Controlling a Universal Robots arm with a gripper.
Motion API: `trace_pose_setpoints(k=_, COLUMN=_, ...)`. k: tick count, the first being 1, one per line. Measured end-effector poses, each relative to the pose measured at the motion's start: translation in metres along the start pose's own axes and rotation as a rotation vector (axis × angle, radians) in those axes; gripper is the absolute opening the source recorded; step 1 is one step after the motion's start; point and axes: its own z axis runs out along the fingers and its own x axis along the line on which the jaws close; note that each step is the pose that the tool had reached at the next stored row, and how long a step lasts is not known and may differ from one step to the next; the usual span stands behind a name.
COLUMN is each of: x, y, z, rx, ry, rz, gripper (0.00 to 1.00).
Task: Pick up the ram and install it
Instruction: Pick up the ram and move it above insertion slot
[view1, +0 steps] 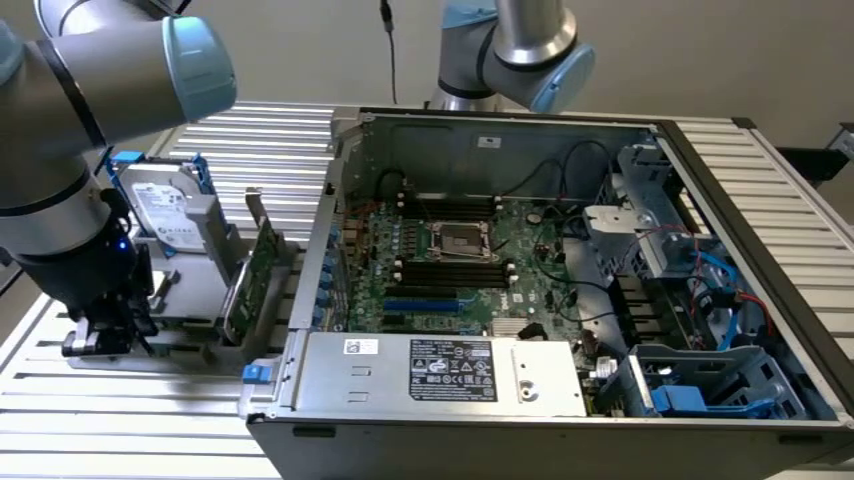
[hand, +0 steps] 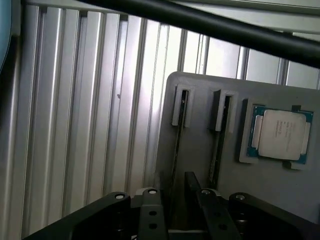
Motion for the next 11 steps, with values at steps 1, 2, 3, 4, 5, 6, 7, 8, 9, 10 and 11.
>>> trace_pose_setpoints(k=1, x=-0.0008, y=0.0015, z=0.0018, rx=-0.0001, ry=-0.0001, rz=0.000, gripper=0.31)
trace_pose_setpoints(k=2, x=-0.0018, y=0.0031, z=0.0036, rx=0.0000, ry=-0.0001, rz=0.000, gripper=0.31)
trace_pose_setpoints(k=3, x=-0.0025, y=0.0043, z=0.0051, rx=0.0000, ry=-0.0001, rz=0.000, gripper=0.31)
trace_pose_setpoints(k=4, x=-0.0030, y=0.0048, z=0.0066, rx=0.0001, ry=-0.0002, rz=0.000, gripper=0.31)
trace_pose_setpoints(k=5, x=-0.0035, y=0.0049, z=0.0078, rx=0.0001, ry=-0.0002, rz=0.001, gripper=0.31)
trace_pose_setpoints(k=6, x=-0.0041, y=0.0049, z=0.0086, rx=0.0000, ry=-0.0001, rz=0.002, gripper=0.31)
trace_pose_setpoints(k=7, x=-0.0044, y=0.0047, z=0.0091, rx=-0.0001, ry=-0.0001, rz=0.003, gripper=0.31)
trace_pose_setpoints(k=8, x=-0.0044, y=0.0047, z=0.0094, rx=-0.0003, ry=-0.0002, rz=0.006, gripper=0.31)
trace_pose_setpoints(k=9, x=-0.0046, y=0.0047, z=0.0098, rx=-0.0004, ry=-0.0004, rz=0.010, gripper=0.31)
trace_pose_setpoints(k=10, x=-0.0046, y=0.0048, z=0.0103, rx=-0.0006, ry=-0.0008, rz=0.016, gripper=0.31)
trace_pose_setpoints(k=11, x=-0.0047, y=0.0048, z=0.0107, rx=-0.0014, ry=-0.0012, rz=0.023, gripper=0.31)
